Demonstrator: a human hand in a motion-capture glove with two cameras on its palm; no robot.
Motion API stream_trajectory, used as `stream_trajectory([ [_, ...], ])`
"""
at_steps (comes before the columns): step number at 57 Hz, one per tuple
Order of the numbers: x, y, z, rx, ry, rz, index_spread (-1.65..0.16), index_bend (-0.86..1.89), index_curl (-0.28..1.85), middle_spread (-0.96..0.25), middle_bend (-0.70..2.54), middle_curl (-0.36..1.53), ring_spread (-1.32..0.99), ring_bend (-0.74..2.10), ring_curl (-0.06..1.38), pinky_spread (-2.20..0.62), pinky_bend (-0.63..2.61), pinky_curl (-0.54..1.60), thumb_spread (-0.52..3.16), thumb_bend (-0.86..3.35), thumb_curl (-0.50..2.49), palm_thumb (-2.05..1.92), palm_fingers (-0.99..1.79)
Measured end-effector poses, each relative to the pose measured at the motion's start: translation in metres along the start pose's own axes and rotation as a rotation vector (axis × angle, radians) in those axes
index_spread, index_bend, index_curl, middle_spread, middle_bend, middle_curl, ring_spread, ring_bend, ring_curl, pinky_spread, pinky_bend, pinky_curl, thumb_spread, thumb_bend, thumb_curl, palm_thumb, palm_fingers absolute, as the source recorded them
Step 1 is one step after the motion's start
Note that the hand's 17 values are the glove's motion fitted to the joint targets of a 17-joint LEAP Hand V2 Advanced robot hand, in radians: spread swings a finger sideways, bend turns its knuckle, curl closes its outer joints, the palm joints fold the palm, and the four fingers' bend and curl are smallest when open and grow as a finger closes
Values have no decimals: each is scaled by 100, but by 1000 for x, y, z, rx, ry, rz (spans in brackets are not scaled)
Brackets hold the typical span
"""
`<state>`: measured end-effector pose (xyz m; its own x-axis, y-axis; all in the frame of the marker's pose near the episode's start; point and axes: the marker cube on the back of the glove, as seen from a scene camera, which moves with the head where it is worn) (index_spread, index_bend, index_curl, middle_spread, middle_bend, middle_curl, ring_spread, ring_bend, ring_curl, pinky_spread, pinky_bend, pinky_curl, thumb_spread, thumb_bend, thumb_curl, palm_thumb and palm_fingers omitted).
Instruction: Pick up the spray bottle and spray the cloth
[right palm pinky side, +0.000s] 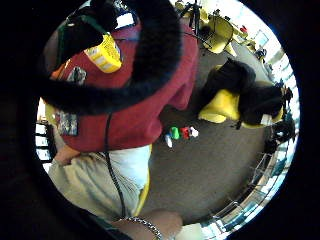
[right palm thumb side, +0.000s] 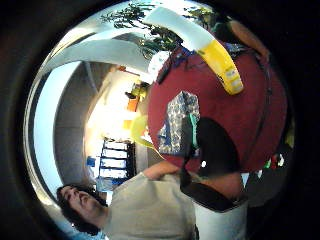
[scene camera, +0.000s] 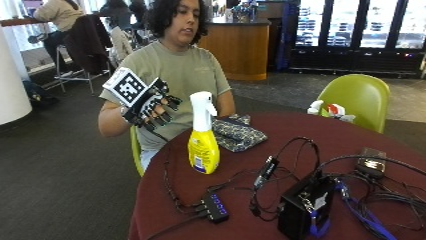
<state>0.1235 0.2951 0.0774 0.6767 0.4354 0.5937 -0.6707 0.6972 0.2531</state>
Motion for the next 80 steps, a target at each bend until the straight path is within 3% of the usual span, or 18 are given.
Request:
stream_trajectory([
  [15,-3,-51,16,181,-223,-15,-37,9,25,1,20,32,-6,33,36,19,36,38,121,-2,40,64,53],
  [23,-4,-99,27,307,-411,84,-35,8,22,1,21,33,-7,37,36,16,38,38,113,-2,41,66,52],
  [28,-1,-123,38,346,-517,-26,-34,8,20,0,21,34,-8,40,37,14,40,38,106,-4,40,64,51],
  [33,-2,-153,47,442,-641,13,-32,7,18,0,21,35,-9,43,37,12,42,39,100,-3,39,63,49],
  [40,-2,-163,62,377,-735,-33,-31,5,16,-2,24,36,-11,47,37,10,44,39,93,-4,39,61,51],
  [62,-17,-204,83,301,-634,15,-33,8,12,-9,28,38,-17,61,38,-3,48,38,86,-3,37,59,71],
  [74,-32,-209,86,226,-618,43,-29,28,25,-15,47,44,-18,53,37,-12,28,33,86,0,42,73,125],
  [80,-45,-199,75,173,-626,-17,-28,27,31,-16,49,46,-18,53,39,-17,30,35,77,-1,47,82,131],
])
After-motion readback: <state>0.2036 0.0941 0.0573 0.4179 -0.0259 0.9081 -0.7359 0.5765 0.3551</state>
